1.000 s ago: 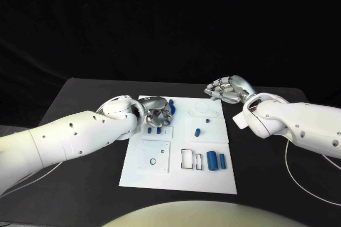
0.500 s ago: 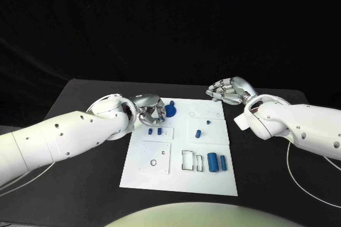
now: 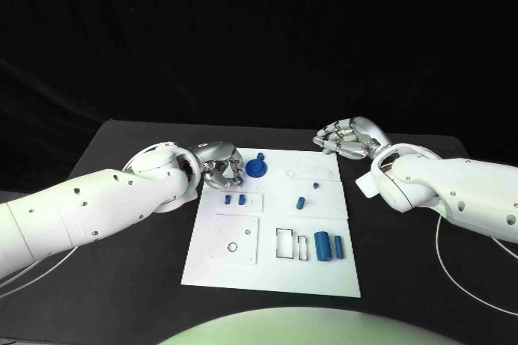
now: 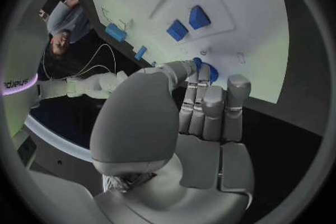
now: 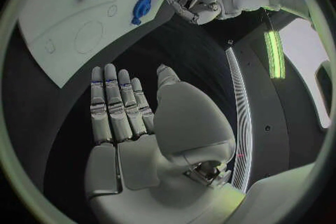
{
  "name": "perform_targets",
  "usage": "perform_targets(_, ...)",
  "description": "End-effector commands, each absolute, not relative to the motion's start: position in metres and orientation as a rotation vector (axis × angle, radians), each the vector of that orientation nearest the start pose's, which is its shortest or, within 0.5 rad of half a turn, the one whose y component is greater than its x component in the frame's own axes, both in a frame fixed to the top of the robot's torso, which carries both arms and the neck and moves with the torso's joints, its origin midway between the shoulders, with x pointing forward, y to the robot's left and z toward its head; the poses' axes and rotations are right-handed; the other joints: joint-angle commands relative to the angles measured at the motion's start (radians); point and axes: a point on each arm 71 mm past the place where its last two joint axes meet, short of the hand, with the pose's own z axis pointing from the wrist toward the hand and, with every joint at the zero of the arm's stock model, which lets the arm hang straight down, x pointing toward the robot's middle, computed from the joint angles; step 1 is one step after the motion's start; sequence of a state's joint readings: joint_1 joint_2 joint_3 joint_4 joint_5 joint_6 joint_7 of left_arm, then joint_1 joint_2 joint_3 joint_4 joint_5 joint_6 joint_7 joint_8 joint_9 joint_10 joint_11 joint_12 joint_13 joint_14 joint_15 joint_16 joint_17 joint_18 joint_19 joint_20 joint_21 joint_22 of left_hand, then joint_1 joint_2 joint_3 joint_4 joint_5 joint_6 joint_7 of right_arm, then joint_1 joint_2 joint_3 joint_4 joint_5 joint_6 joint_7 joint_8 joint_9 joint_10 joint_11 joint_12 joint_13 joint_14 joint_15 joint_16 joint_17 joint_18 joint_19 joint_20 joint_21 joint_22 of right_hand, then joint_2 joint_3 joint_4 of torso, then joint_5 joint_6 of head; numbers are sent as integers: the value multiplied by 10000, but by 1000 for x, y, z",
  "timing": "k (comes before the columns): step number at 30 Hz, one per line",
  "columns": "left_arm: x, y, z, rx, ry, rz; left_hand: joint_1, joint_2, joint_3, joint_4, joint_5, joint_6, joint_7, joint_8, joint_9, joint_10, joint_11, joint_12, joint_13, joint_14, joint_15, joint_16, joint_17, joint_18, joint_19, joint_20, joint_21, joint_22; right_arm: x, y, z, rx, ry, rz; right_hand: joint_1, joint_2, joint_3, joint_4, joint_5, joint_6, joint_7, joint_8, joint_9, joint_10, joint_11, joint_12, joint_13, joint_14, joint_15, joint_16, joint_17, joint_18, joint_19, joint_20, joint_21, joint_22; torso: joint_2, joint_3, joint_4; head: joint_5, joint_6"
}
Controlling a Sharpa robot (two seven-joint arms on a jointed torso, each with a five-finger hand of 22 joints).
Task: Assemble the parts on the task board
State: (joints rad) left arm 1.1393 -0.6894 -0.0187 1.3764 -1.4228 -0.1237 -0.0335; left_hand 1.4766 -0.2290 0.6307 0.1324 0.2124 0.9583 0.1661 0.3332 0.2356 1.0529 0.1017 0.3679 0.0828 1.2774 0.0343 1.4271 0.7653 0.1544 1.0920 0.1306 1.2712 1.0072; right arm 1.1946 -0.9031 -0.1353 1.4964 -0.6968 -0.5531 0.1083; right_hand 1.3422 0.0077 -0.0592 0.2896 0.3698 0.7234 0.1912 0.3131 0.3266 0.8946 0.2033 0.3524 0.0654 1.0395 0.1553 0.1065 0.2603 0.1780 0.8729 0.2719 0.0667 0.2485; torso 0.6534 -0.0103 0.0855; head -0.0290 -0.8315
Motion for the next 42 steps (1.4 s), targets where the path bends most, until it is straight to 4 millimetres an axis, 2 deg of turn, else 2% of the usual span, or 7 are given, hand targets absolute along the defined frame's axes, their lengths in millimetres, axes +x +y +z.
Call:
perform_targets(1, 494, 156, -228, 2324, 19010, -7434, -43, -71, 38, -1, 30, 68, 5, -63, -3, 99, 3, -23, 3, 71, -15, 31, 0, -201, 72, 28, 35, 8, 480, -253, -215, 5849, 16050, 9074, -17, 94, -68, -7, 44, 91, 709, 48, -9, 40, -46, 38, -10, 37, -7, -48, -9, 56, -54, -4, -22, -9, 1, 2, -10, 15, -9)
perform_targets(42, 499, 152, -235, 2483, 19582, -7126, -46, -81, 56, -9, 32, 71, 6, -98, -8, 135, 5, -111, 0, 3, -17, -19, -194, -183, 6, 21, -7, -68, 479, -252, -215, 5856, 16061, 9090, -17, 94, -68, -7, 44, 91, 709, 48, -9, 40, -46, 38, -10, 37, -7, -48, -9, 56, -54, -4, -22, -9, 5, 4, -8, 17, -42)
